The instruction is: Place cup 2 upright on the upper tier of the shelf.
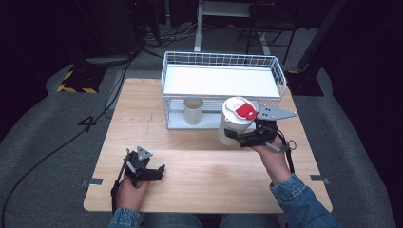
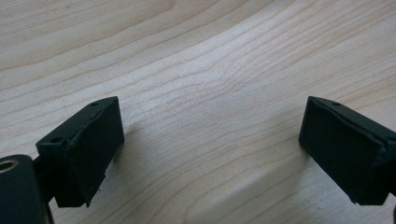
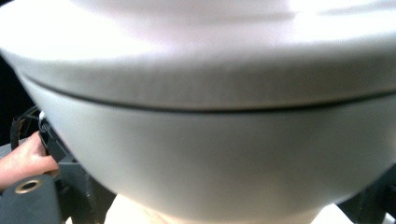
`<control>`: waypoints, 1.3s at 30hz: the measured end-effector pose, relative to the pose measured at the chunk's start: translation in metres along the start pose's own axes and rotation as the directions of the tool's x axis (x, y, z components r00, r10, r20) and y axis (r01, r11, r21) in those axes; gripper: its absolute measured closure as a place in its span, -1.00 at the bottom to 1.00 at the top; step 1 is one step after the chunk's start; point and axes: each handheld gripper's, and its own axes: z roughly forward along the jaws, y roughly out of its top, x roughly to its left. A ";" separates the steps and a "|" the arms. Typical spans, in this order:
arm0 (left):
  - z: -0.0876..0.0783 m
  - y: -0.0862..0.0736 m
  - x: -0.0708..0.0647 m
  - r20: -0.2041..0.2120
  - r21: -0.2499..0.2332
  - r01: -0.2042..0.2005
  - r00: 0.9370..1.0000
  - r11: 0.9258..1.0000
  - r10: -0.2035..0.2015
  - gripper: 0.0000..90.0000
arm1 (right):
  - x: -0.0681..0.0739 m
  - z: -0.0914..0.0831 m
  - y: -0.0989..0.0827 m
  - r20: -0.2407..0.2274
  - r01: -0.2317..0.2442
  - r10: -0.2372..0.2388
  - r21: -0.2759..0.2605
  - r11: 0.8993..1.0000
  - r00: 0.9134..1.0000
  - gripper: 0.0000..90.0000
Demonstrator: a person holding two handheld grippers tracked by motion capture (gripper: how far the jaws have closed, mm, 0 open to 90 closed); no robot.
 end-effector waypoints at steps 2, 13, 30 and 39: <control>0.000 0.000 0.000 0.000 0.000 0.001 1.000 1.000 -0.001 -0.84 | -0.001 -0.001 0.003 0.001 -0.001 0.001 -0.002 1.000 1.000 -0.76; 0.000 0.000 0.000 0.001 0.001 0.001 1.000 1.000 -0.001 -0.84 | -0.013 -0.009 0.037 0.029 -0.007 0.007 -0.011 1.000 1.000 -0.75; 0.000 0.000 0.000 0.000 0.000 0.000 1.000 1.000 0.000 -0.84 | -0.036 -0.014 0.080 0.099 -0.017 0.020 -0.027 0.999 0.995 -0.75; 0.000 0.000 0.000 0.000 0.000 0.001 1.000 1.000 -0.001 -0.84 | -0.055 -0.009 0.097 0.159 -0.028 0.030 -0.015 0.999 0.987 -0.75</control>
